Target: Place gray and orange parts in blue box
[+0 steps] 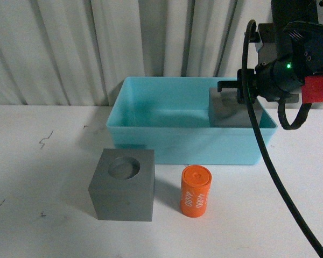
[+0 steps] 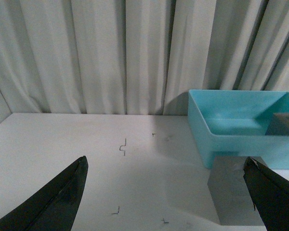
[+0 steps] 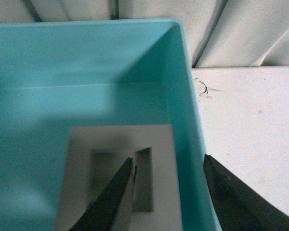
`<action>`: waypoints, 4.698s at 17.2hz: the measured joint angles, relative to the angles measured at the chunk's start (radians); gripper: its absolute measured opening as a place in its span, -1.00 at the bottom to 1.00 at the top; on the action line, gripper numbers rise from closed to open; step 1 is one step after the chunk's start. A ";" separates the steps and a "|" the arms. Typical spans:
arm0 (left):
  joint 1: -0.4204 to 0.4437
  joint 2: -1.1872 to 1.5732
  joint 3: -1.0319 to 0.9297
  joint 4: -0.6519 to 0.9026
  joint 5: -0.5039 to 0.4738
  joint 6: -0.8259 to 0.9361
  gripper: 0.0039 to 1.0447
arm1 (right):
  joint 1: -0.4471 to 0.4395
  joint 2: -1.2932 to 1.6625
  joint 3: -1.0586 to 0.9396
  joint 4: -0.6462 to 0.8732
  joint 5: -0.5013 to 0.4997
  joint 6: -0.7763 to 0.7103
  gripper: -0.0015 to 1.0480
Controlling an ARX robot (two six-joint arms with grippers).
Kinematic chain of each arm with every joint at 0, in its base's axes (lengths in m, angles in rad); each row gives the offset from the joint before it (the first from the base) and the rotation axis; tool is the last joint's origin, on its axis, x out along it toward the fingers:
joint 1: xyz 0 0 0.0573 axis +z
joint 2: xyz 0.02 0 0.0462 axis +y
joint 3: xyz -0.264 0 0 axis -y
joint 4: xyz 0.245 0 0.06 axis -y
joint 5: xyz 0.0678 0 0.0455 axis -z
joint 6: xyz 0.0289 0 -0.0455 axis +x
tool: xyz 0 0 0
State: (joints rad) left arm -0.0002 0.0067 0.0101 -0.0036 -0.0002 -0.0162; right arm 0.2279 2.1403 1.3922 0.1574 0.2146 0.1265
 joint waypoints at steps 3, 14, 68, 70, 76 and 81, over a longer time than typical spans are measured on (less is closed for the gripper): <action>0.000 0.000 0.000 0.000 0.000 0.000 0.88 | -0.034 -0.166 -0.123 0.084 0.003 0.055 0.65; 0.000 0.000 0.000 0.000 0.000 0.000 0.88 | -0.183 -0.726 -0.517 0.104 -0.110 0.085 0.87; -0.005 0.008 0.006 -0.036 -0.013 -0.010 0.88 | -0.228 -2.138 -1.381 -0.161 -0.215 -0.121 0.53; -0.112 0.389 0.228 -0.363 -0.206 -0.209 0.88 | -0.228 -2.137 -1.381 -0.160 -0.215 -0.121 0.91; -0.245 1.081 0.479 0.043 -0.235 -0.325 0.88 | -0.228 -2.138 -1.381 -0.161 -0.214 -0.121 0.87; -0.311 1.381 0.587 0.171 -0.212 -0.316 0.88 | -0.228 -2.138 -1.381 -0.161 -0.214 -0.121 0.87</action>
State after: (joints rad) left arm -0.3111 1.3880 0.5968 0.1673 -0.2127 -0.3325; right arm -0.0002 0.0025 0.0116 -0.0036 0.0002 0.0059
